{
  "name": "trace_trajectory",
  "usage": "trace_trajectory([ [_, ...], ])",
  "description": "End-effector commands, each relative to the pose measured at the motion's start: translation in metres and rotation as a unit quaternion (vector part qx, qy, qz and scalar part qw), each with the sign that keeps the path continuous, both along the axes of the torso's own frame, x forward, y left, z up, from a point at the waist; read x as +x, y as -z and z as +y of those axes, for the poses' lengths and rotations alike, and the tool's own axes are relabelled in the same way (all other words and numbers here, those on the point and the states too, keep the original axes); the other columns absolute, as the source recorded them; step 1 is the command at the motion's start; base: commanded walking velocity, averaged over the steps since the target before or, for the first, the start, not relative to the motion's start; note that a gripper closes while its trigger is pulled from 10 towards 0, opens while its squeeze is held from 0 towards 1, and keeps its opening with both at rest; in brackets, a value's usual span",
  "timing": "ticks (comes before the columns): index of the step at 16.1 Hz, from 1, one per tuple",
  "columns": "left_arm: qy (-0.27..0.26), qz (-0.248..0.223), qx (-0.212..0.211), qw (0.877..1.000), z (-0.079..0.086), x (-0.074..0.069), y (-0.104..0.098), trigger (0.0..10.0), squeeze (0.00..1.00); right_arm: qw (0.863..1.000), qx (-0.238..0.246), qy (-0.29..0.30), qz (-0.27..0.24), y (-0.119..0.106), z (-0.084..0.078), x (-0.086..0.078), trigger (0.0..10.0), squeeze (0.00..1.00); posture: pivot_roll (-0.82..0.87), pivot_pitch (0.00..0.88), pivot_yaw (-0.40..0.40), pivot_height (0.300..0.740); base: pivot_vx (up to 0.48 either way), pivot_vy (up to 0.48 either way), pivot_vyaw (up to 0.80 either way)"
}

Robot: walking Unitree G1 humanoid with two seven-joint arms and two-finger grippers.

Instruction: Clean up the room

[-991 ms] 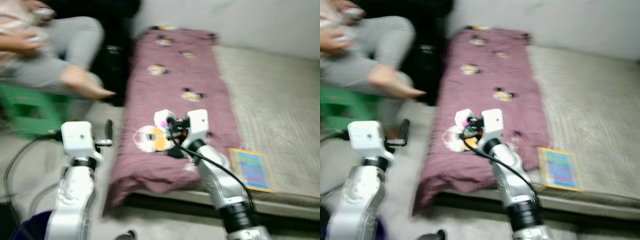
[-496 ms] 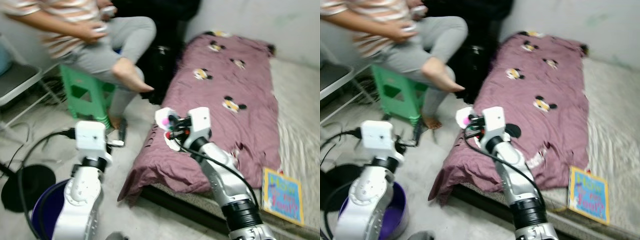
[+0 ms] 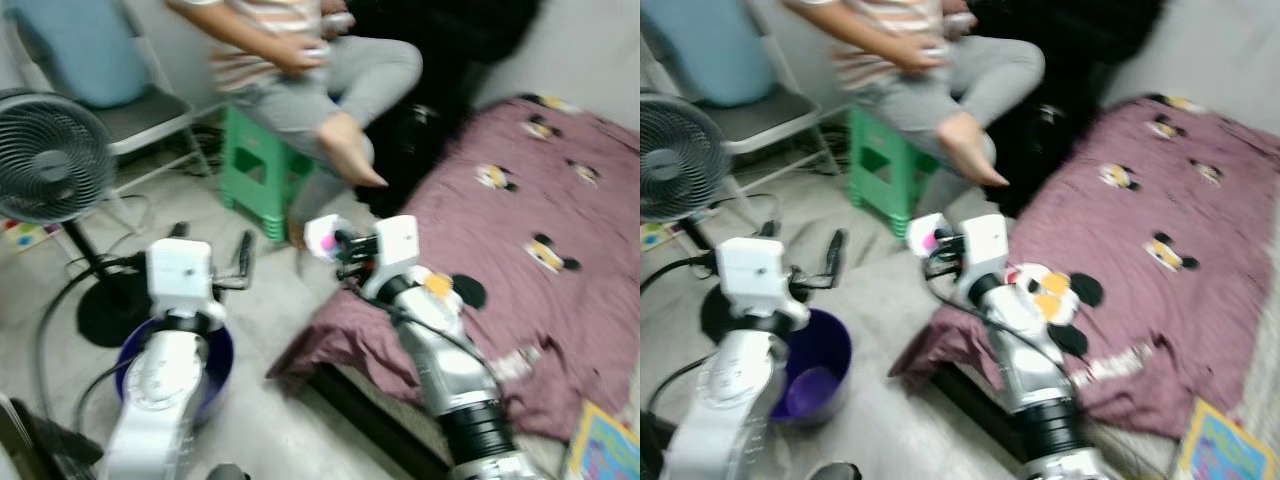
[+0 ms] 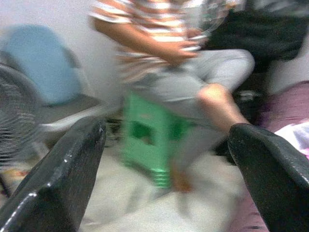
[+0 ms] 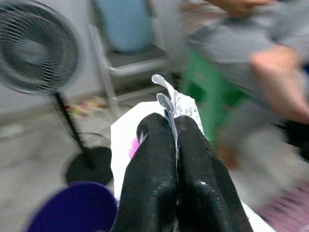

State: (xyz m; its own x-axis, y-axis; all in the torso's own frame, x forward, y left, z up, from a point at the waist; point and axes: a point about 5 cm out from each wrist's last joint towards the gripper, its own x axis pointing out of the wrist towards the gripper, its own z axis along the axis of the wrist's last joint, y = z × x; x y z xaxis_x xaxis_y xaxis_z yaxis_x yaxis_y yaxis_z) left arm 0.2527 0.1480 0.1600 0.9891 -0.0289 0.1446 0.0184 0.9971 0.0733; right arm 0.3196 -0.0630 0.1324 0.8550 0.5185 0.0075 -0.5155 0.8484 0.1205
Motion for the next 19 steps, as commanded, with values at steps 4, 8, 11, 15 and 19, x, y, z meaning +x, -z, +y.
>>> trace_trajectory([
  [4,0.015,0.0,-0.003,1.0,-0.0085,0.0008,0.0006,10.0,0.0,1.0,-0.003,0.01,-0.011,-0.0024,-0.0058,0.0011,10.0,0.0,0.04,0.067,-0.1,0.74,0.0,0.0,0.8],
  [8,0.008,-0.002,-0.01,1.0,-0.0085,0.002,0.0,10.0,0.0,1.0,-0.007,0.004,-0.013,-0.0019,-0.0037,0.0,10.0,0.0,0.04,0.071,-0.106,0.74,0.0,0.0,0.8],
  [11,0.013,-0.007,-0.017,1.0,-0.013,0.0008,0.0004,10.0,0.0,1.0,-0.009,0.004,-0.013,-0.0019,-0.0044,0.0006,10.0,0.0,0.04,0.073,-0.112,0.74,0.0,0.0,0.8],
  [15,0.028,-0.006,-0.032,0.999,-0.0151,0.0006,0.0004,10.0,0.0,1.0,-0.014,0.0,-0.017,-0.0011,-0.0048,-0.0002,10.0,0.0,0.04,0.076,-0.115,0.74,0.0,0.0,0.12],
  [19,0.04,-0.011,-0.038,0.998,-0.0162,0.0002,-0.0005,10.0,0.0,0.999,-0.019,-0.011,-0.024,-0.0016,-0.0016,-0.0025,10.0,0.0,0.04,0.078,-0.115,0.74,0.129,0.0,0.58],
])
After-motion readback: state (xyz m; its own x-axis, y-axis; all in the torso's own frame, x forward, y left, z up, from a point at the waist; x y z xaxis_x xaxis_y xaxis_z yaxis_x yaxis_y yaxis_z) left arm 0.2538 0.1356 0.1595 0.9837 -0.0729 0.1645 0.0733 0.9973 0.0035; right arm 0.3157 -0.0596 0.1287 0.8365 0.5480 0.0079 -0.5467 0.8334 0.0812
